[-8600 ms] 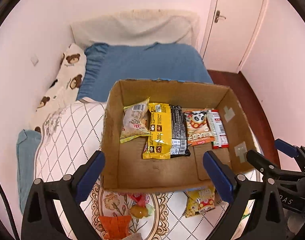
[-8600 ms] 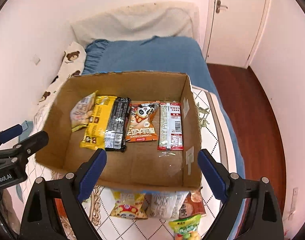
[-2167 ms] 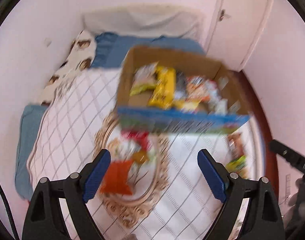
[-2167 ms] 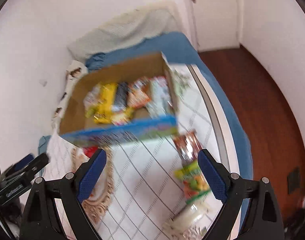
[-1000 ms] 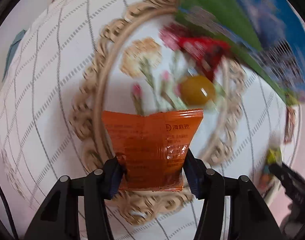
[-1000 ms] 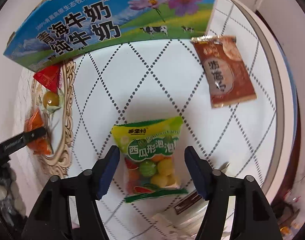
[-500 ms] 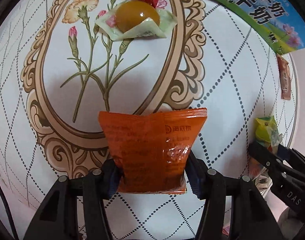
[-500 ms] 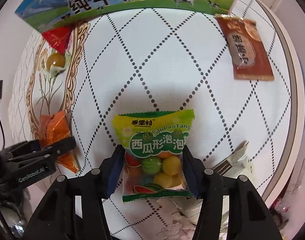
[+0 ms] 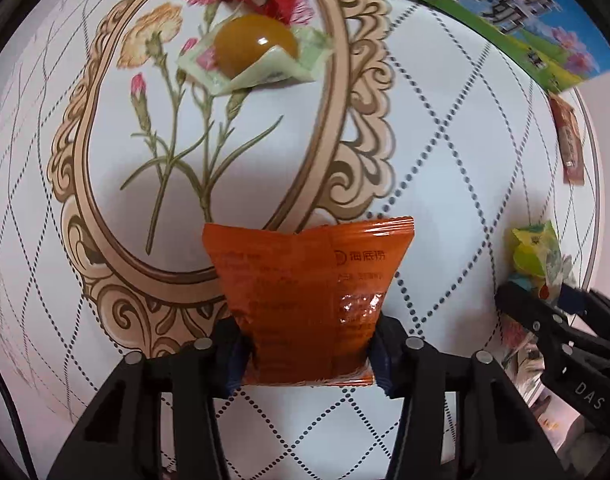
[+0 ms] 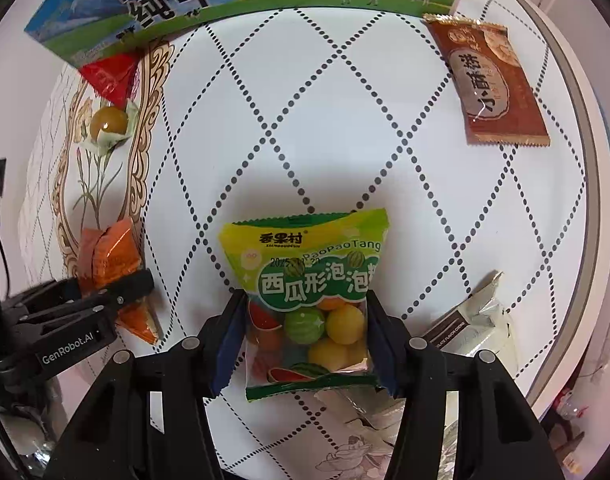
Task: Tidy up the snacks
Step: 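Carry both bags into the box and open both tools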
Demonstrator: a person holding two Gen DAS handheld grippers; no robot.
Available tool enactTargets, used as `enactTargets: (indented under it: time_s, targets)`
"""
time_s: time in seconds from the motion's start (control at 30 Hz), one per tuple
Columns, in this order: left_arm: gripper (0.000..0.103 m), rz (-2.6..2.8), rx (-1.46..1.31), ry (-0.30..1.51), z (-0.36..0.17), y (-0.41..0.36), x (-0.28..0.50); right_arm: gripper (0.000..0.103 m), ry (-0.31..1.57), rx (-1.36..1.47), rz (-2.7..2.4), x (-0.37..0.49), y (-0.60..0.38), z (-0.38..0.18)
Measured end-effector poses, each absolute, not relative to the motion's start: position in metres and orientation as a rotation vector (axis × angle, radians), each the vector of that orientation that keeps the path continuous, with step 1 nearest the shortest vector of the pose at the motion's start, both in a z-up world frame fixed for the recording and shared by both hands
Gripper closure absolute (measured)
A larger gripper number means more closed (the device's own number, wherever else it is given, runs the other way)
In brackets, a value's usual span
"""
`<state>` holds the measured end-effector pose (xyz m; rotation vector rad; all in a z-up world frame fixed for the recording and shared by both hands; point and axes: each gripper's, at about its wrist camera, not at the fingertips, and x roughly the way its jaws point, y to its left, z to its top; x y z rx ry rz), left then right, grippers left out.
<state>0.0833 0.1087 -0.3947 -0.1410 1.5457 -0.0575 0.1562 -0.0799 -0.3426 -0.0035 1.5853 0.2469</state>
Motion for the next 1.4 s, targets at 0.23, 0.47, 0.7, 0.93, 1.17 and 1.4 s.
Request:
enactTargets:
  time_s: [0.23,0.47,0.7,0.93,1.17,1.4]
  targets:
    - [0.059,-0.105,-0.167,1.504,-0.364,0.095,0.091,0.049,1.566,0.08,0.281,0.155,-0.077,-0.341]
    - [0.059,-0.197,-0.237,1.348,-0.271,0.09,0.118,0.049,1.464,0.238,0.355,0.173,-0.088,-0.276]
    - [0.059,-0.235,-0.207,1.188,-0.179,0.096,0.186,0.049,1.249,0.34,0.4,0.231,-0.095,-0.178]
    - [0.058,-0.151,-0.093,1.215,-0.183,0.106,0.281,0.049,1.178,0.294,0.33,0.326,-0.091,-0.156]
    - [0.058,-0.085,-0.086,1.353,-0.244,0.123,0.332,0.049,1.305,0.266,0.286,0.384,-0.079,-0.21]
    - [0.054,-0.055,-0.108,1.428,-0.273,0.13,0.342,0.044,1.401,0.271,0.269,0.394,-0.071,-0.26]
